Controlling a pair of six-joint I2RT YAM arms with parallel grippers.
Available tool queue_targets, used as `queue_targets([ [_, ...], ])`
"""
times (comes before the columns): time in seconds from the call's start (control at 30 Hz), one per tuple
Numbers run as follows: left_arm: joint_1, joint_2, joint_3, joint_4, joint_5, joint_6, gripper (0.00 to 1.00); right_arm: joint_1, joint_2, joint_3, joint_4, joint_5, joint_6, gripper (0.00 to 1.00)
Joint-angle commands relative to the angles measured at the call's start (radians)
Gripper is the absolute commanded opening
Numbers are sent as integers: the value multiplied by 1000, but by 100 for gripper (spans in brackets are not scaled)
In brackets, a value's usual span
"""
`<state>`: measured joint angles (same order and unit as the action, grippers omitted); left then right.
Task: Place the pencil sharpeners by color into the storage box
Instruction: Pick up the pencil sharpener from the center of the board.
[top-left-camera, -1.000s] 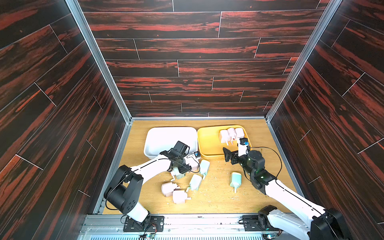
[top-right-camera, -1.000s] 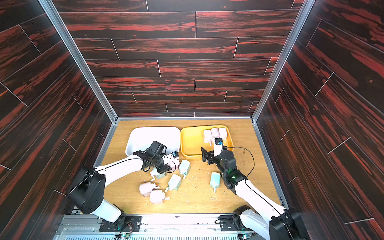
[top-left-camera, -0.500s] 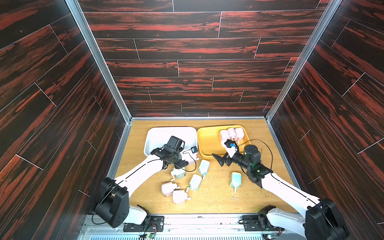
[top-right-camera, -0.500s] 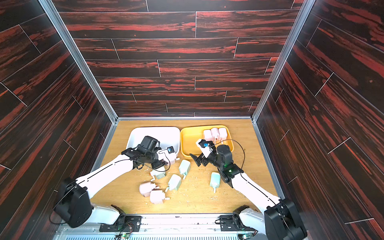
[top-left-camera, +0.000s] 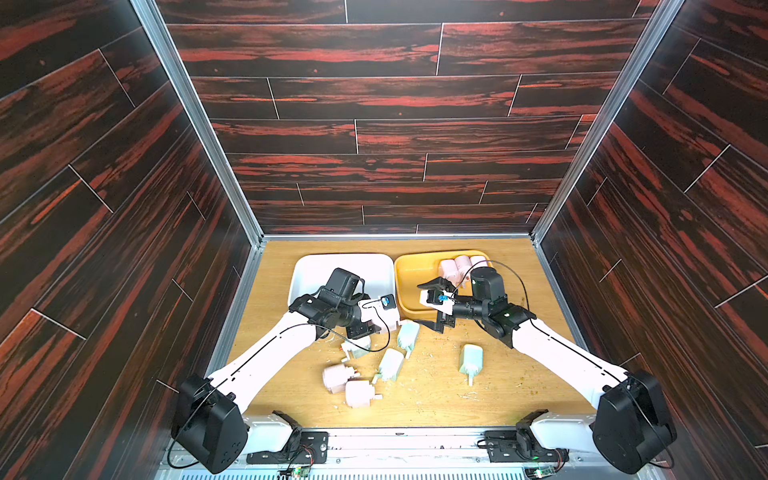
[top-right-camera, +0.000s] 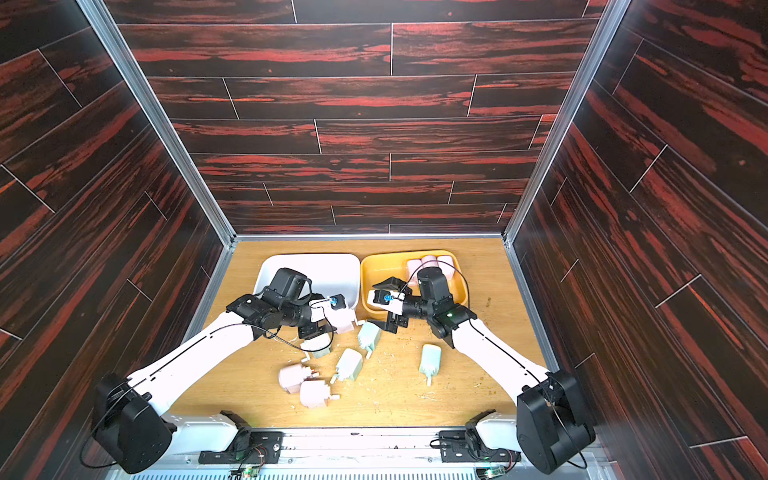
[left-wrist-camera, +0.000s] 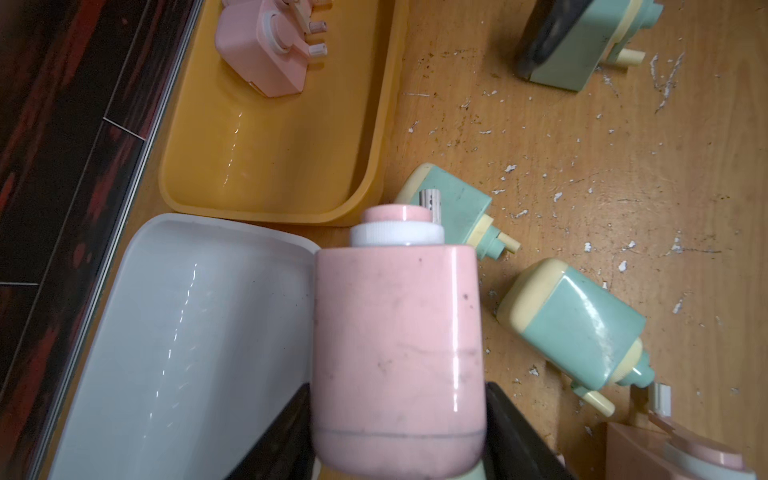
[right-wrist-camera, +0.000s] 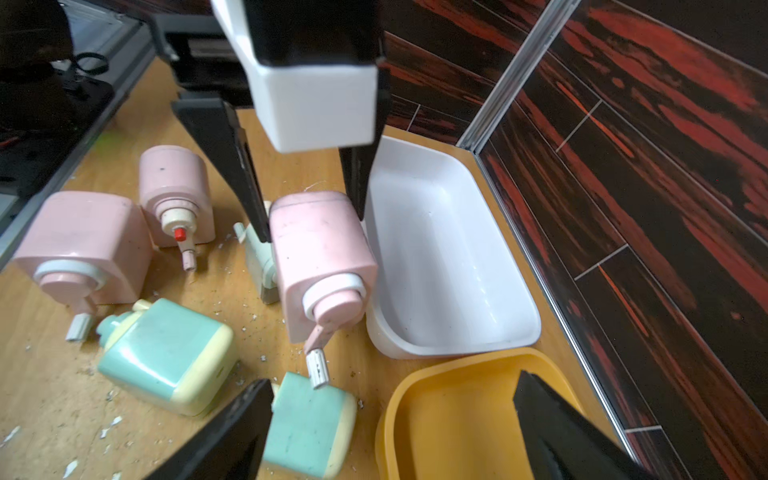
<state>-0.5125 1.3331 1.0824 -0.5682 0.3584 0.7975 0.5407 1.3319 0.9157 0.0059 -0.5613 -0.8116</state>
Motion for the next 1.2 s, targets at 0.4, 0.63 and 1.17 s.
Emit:
queue_targets([
  [0.4,-1,-77,14,38,131,39,0,118,172,198,-241,3,-112,93],
  [0.63,-3,-79,6,52,133,32,0,120,185,218,-240,-81,-108,91],
  [1.17,-4,-85,-16,103,165,22,0,120,250,276,-252,-130,-39,57],
])
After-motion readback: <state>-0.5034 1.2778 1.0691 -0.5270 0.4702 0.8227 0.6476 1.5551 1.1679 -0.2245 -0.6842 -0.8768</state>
